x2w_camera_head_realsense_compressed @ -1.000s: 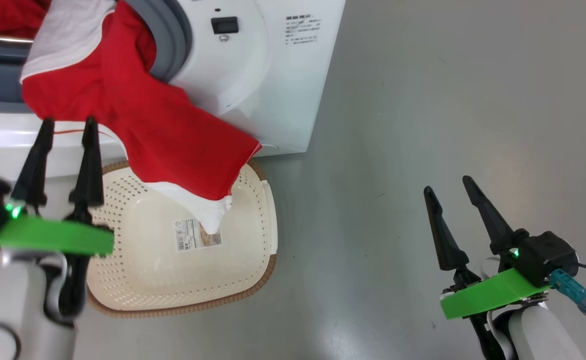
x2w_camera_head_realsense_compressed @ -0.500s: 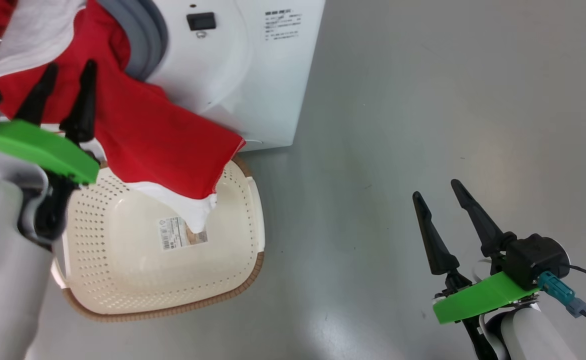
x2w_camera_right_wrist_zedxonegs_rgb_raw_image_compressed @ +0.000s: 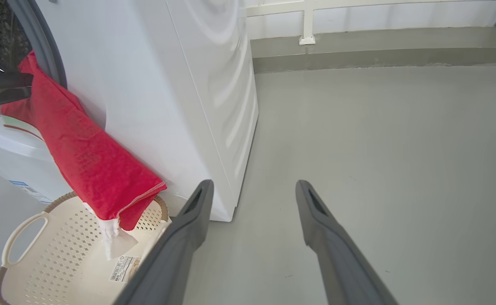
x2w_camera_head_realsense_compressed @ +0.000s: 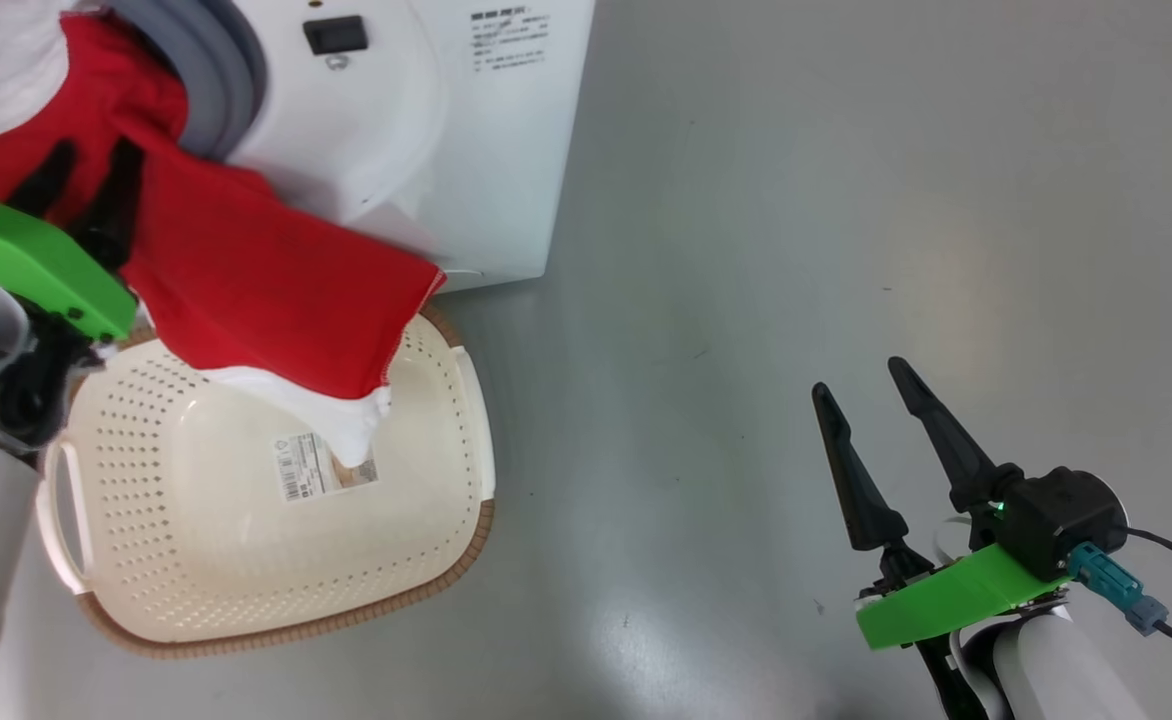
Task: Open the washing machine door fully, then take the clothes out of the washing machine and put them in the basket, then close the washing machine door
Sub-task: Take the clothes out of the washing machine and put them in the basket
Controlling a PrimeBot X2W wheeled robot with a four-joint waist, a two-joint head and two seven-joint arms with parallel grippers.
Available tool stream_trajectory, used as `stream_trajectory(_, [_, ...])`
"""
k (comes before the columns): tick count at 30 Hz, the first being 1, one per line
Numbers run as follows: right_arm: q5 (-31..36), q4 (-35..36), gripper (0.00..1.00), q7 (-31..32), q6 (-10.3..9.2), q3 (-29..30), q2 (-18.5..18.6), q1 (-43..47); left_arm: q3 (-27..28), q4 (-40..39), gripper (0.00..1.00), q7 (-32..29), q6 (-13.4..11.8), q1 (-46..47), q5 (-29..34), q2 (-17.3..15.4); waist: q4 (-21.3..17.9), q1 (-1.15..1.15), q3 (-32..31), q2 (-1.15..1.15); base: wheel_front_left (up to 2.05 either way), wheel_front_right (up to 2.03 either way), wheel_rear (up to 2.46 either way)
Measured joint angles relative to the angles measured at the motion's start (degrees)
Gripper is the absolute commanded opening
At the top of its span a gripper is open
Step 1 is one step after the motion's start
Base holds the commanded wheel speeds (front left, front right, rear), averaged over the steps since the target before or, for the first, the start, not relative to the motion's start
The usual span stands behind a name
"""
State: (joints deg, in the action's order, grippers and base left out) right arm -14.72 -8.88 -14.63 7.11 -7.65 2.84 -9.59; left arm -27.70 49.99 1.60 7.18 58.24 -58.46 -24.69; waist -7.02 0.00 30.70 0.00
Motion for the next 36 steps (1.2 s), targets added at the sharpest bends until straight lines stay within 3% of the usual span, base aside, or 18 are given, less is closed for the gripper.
stream_trajectory(4, [-0.38,0.04,1.0,0.0,0.0,-0.03,0.01,-0.01,-2.29,0.78,0.99,0.4,0.0,0.87,-2.09,-0.98,-0.57,0.0,0.24,0.0,0.0,0.0,0.0])
stream_trajectory(8, [-0.96,0.33,1.0,0.0,0.0,-0.07,0.0,-0.01,-4.5,1.77,0.0,1.26,0.0,1.48,-3.71,-1.32,-0.89,0.0,0.22,0.0,0.0,0.0,0.0])
stream_trajectory(18, [-1.35,0.53,1.0,0.0,0.0,0.32,0.0,-0.02,-8.67,2.38,0.0,7.53,0.0,1.87,-7.16,-1.43,-0.29,0.0,-0.22,0.0,0.0,0.0,0.0])
stream_trajectory(27, [-1.35,0.52,1.0,0.0,0.0,1.16,0.0,0.0,-7.24,-1.33,0.0,12.71,0.0,-0.53,-10.18,-1.62,1.38,0.0,-1.5,0.0,0.0,0.0,0.0])
stream_trajectory(31, [-1.34,0.53,1.0,0.0,0.01,1.45,0.01,0.01,0.33,-6.5,0.0,12.71,0.0,-3.63,-8.48,-1.58,2.38,0.0,-2.06,0.0,0.0,0.0,0.0])
stream_trajectory(36, [-1.33,0.46,1.0,0.0,0.0,1.75,0.02,0.21,10.36,-17.26,0.0,12.89,0.0,-11.18,-2.08,0.14,3.32,0.0,-3.22,0.0,0.0,0.0,0.0])
